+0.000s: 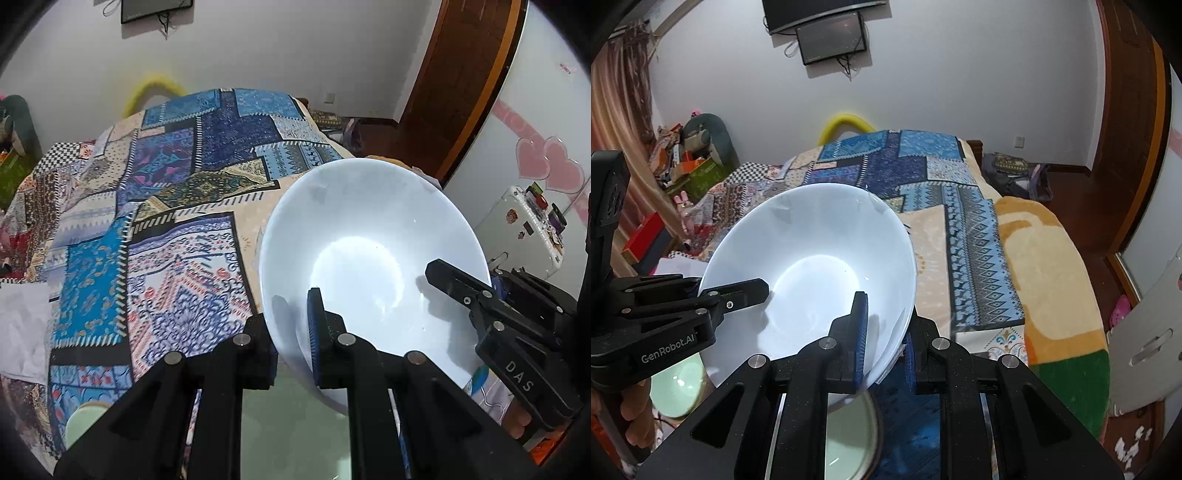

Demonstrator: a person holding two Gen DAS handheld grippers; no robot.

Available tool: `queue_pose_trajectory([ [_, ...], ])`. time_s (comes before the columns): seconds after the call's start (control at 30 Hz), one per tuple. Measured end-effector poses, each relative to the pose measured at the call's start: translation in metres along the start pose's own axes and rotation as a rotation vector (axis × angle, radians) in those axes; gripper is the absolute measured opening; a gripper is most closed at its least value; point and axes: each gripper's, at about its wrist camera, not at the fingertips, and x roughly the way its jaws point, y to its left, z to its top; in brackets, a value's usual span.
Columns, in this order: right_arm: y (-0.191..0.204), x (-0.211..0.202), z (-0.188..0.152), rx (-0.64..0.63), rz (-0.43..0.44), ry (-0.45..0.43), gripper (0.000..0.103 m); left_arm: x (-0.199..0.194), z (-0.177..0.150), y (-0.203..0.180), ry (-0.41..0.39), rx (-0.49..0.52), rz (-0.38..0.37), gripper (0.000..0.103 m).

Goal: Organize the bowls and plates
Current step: 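Lift the white bowl with both grippers and carry it toward the pale green bowl, then lower the white bowl into the pale green bowl with both grippers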

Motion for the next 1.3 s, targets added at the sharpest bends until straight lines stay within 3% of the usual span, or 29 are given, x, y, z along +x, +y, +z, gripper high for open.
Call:
queue_pose_trajectory([
  [0.73, 0.089, -0.008, -0.027, -0.096, 0.110, -0.001, 0.016, -0.098, -0.067, 0.066, -0.077, -0.090, 0.093, 0.013],
  [1.3, 0.152, 0.009, -0.055, -0.133, 0.200, 0.064, 0.016, -0.118, -0.125, 0.128, -0.057, -0.174, 0.162, 0.013],
])
